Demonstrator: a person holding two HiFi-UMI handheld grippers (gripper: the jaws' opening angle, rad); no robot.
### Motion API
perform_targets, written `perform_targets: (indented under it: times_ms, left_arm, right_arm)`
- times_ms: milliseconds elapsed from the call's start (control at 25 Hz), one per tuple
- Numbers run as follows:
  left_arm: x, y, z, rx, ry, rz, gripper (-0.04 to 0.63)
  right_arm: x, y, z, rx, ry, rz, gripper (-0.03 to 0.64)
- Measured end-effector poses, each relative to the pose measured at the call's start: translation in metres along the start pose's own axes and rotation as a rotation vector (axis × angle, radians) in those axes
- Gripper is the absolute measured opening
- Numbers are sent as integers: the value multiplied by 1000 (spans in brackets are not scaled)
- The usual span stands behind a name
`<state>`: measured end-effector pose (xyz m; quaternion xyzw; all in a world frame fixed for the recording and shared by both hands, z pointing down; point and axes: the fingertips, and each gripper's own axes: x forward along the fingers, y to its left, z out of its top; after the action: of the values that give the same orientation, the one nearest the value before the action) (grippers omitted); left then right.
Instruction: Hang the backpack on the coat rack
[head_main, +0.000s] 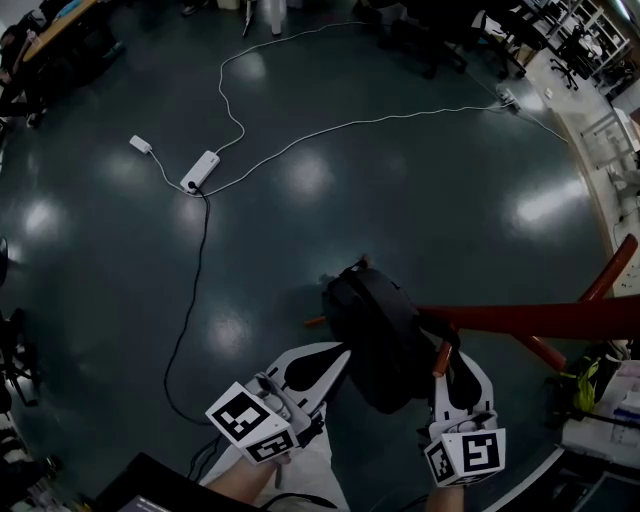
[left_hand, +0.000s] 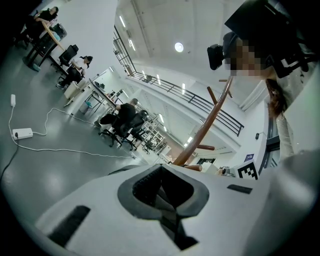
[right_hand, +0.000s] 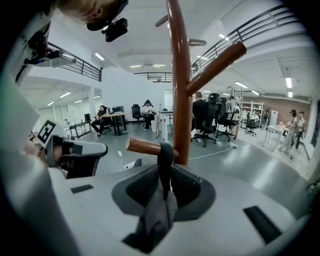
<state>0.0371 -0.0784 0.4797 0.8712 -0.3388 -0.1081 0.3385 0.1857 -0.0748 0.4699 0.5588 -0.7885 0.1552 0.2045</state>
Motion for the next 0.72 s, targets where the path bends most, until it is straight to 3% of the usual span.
perform_targets:
  times_ms: [40,160,280,720]
  left_arm:
    - [-1,0,-1,-3,1,0,9]
    - [-1,0,-3,-6,1,-1,9]
    - [-2,0,-2,-5,1,0,9]
    - [-5,3,3,-9,0,10,9]
  right_arm:
    - [1,2,-1,16,-1,10,54]
    - [3,8,-9,37,13,36,174]
    - [3,15,-19,36,36,42,238]
    - [-13,37,-23,71,38,107,256]
